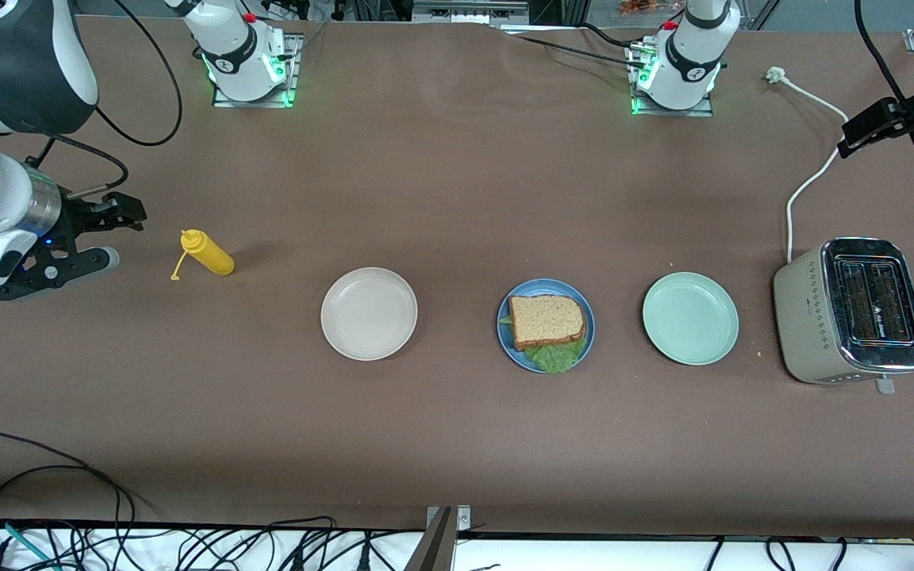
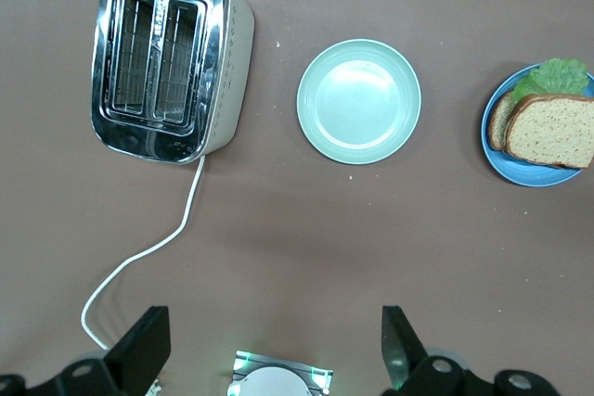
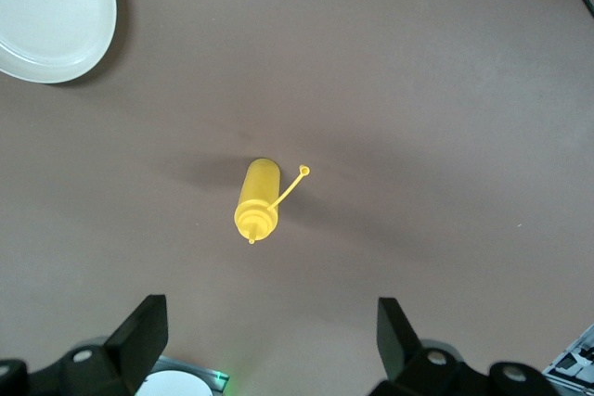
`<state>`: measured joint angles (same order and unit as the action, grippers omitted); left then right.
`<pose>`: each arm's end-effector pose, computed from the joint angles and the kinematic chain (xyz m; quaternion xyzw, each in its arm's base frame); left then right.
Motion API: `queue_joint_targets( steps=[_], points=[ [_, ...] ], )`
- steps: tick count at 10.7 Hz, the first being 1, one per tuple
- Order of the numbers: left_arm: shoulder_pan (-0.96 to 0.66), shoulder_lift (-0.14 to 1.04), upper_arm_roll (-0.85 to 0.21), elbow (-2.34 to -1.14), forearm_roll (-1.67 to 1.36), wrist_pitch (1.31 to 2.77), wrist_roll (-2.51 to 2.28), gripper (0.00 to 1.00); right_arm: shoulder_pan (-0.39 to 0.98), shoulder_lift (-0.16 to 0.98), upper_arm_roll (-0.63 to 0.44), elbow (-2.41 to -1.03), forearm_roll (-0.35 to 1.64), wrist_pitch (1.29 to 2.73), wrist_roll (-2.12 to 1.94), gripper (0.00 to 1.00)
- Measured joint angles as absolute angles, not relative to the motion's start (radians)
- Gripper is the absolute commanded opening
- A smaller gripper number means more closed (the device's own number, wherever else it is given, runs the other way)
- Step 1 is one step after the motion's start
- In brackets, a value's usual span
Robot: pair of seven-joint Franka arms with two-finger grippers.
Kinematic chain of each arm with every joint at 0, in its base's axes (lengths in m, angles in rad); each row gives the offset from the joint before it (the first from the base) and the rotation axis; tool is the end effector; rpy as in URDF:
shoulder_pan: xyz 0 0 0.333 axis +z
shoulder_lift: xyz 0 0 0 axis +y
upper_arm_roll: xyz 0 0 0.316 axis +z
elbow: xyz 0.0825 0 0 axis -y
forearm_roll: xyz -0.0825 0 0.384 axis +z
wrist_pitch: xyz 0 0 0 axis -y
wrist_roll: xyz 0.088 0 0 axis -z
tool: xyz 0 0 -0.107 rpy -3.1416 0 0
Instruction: Make sandwich in blue plate with both arms
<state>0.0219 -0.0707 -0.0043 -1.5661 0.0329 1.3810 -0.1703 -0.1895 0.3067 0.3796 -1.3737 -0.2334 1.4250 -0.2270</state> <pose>0.5117 0.0129 0.6489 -0.9936 -0.0958 0.0557 0.0208 0.6185 0.0575 0.5352 0.9708 0.2006 -0.1179 0.0578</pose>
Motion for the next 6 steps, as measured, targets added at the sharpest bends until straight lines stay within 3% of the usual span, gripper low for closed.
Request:
queue_joint_targets(
  steps=[4,6],
  points=[
    [0.018,-0.018,-0.014,-1.479,0.033,1.351,-0.178,1.00,-0.190,0.258,0.383,-1.378,-0.176,1.417,-0.224,1.00],
    [-0.044,-0.015,0.033,-1.477,0.033,1.350,-0.181,1.00,-0.191,0.202,0.384,-1.421,-0.100,1.402,-0.224,1.00]
  ],
)
